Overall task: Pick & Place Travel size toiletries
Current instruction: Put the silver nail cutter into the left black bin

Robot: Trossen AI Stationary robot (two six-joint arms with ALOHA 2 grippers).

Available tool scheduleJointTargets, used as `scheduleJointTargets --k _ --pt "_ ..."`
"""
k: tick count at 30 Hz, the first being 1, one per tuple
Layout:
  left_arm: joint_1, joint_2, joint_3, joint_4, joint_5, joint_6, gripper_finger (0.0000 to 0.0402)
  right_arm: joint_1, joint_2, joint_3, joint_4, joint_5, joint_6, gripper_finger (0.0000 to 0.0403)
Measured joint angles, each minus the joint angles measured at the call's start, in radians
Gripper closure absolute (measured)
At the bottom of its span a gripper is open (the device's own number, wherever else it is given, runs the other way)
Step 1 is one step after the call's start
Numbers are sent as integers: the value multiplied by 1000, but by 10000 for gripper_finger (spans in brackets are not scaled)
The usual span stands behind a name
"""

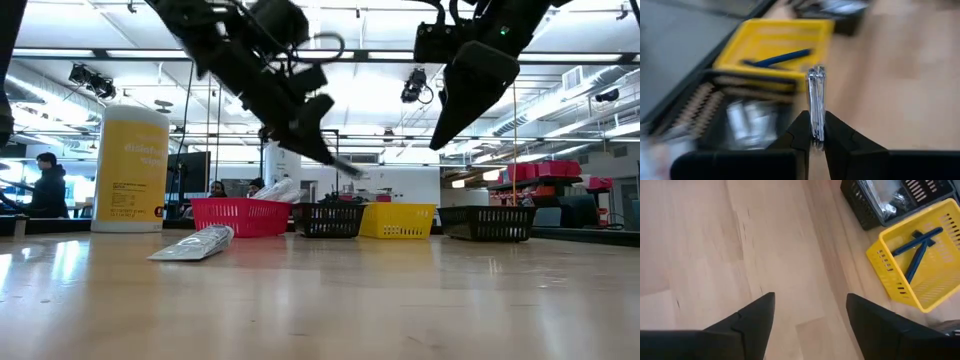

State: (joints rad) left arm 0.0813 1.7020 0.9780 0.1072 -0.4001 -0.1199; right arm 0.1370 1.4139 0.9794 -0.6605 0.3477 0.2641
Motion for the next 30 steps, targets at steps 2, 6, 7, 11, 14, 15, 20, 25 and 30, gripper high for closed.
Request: scheduleJointTargets --k 2,6,7,11,14,15,20,25,30 --pt "53 0 14 -34 -2 4 366 0 -2 0 -1 0 1 147" --pt "145 0 15 -36 29 3 365 0 -2 0 -2 0 -15 159" --pt "165 1 15 -37 51 -3 365 0 -2 0 -1 0 -17 163" --pt "218 22 15 -35 129 -6 367 0 -2 0 -1 0 -23 176" --pt "222 57 22 -18 161 -10 367 0 -1 0 1 0 -26 185" --pt "221 61 18 -41 158 -12 366 0 -1 -1 7 0 -26 187" --pt "216 92 28 -53 108 -15 366 -1 0 -1 32 -8 -31 195" --pt "226 109 30 -44 105 0 354 0 0 -1 40 -8 -39 198" --pt "230 116 29 -47 100 27 322 0 0 -1 44 -9 -40 192"
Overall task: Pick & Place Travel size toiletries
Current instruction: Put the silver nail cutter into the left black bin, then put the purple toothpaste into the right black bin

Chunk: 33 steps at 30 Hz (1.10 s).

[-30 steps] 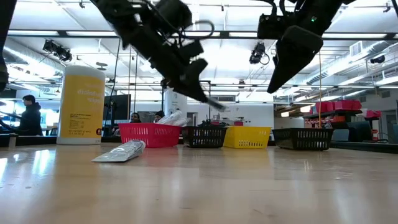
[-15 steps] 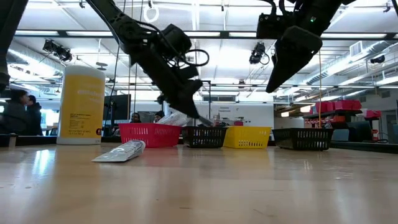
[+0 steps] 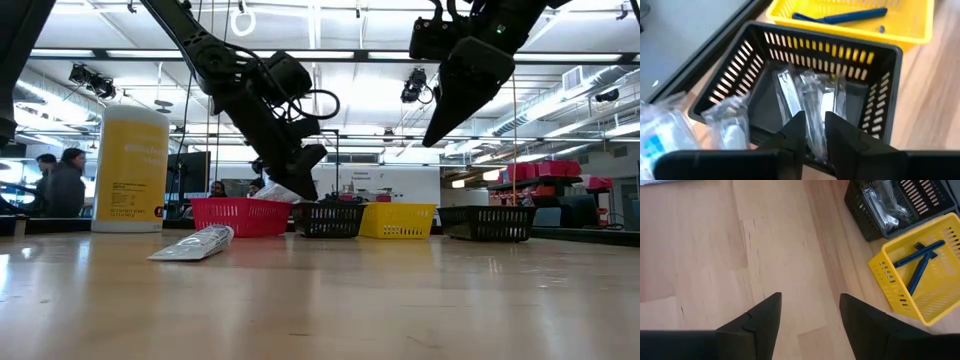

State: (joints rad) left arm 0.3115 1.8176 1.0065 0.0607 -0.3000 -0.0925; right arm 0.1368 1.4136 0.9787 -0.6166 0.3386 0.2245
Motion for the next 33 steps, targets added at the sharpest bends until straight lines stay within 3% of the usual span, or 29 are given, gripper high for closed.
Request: scheduleJointTargets --k 9,17,24,33 --pt "-3 0 1 28 5 -8 274 0 0 0 0 -1 3 182" --pt "-50 -33 1 20 14 -48 265 0 0 0 0 -2 3 198" --pt "-111 -108 1 -63 158 -204 264 0 0 0 -3 -62 36 193" --pt "-244 -152 1 -348 320 -472 264 2 0 0 -4 -62 56 140"
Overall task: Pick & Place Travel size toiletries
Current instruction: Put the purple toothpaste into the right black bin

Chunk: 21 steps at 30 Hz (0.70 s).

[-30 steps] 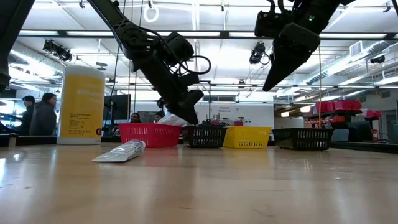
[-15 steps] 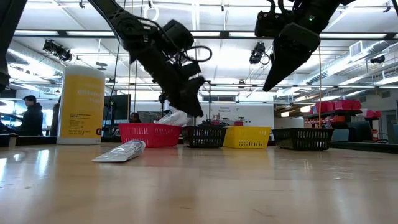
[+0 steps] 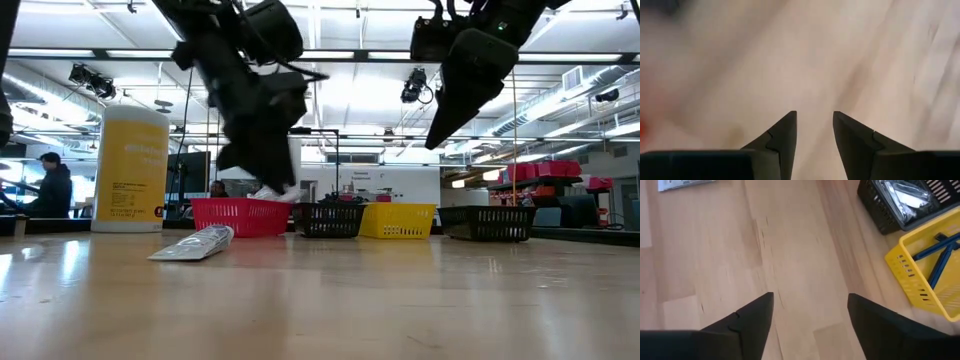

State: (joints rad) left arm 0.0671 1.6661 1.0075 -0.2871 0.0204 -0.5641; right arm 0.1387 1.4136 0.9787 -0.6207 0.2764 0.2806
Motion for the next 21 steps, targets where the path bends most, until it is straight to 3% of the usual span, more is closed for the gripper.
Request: scheduleJointTargets --k 5,12,21 --pt "-112 1 -1 -131 19 -177 264 0 0 0 4 0 0 122" --pt "-251 1 -1 -150 17 -530 264 0 0 0 4 0 0 122" --pt "-370 6 -15 -147 -112 -789 264 0 0 0 13 -1 0 154"
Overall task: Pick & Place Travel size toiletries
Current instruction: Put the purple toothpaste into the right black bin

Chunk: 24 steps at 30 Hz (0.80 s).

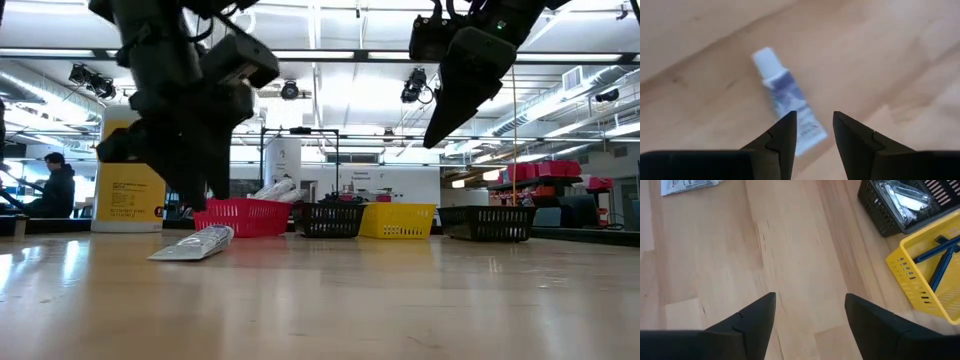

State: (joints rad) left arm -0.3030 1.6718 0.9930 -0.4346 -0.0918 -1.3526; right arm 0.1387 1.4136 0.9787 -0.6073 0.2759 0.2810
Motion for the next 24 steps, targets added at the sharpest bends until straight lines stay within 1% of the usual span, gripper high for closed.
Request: scheduleJointTargets --k 4,9,15,17,20,24 --pt "-14 0 -19 -5 -43 -15 264 0 0 0 6 0 0 168" --pt "-7 0 -30 -8 -58 55 262 0 0 0 6 -1 -6 181" --pt "15 0 -30 -9 -54 96 234 0 0 0 6 -3 -8 193" --pt "19 0 -30 -9 -50 94 222 0 0 0 6 -4 -8 196" --pt "19 0 -30 -9 -69 69 208 0 0 0 6 -3 -9 200" --pt "19 13 -30 -4 -76 48 203 0 0 0 6 -3 -9 201"
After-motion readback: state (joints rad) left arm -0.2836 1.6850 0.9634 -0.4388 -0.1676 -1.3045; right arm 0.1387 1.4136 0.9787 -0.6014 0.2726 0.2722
